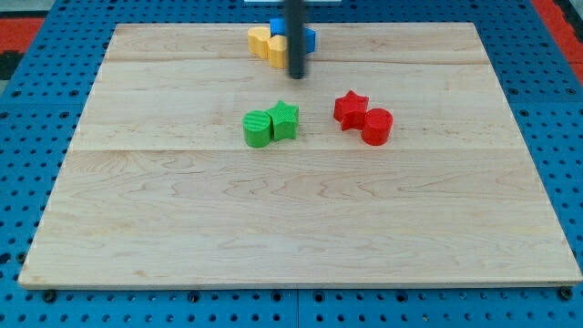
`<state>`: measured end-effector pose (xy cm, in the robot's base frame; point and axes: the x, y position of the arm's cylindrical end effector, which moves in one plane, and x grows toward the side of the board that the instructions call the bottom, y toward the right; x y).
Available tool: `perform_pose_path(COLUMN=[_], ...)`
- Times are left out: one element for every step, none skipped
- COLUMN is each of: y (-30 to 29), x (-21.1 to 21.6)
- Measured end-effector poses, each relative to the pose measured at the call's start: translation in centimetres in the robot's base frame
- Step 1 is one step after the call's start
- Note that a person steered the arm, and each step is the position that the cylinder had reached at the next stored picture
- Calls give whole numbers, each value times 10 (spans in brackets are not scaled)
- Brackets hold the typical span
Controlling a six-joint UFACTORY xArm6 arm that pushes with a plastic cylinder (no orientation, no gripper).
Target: Push the red star into the green circle to the left center of the board
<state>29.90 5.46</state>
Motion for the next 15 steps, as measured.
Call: perform_pose_path(y=[83, 61, 30, -7, -40, -54, -55, -55, -55, -45, 44, 74, 74, 74, 68], x=[-27, -90, -107, -107, -106, -105, -105, -105, -105, -105, -101, -58, -40, -40, -29])
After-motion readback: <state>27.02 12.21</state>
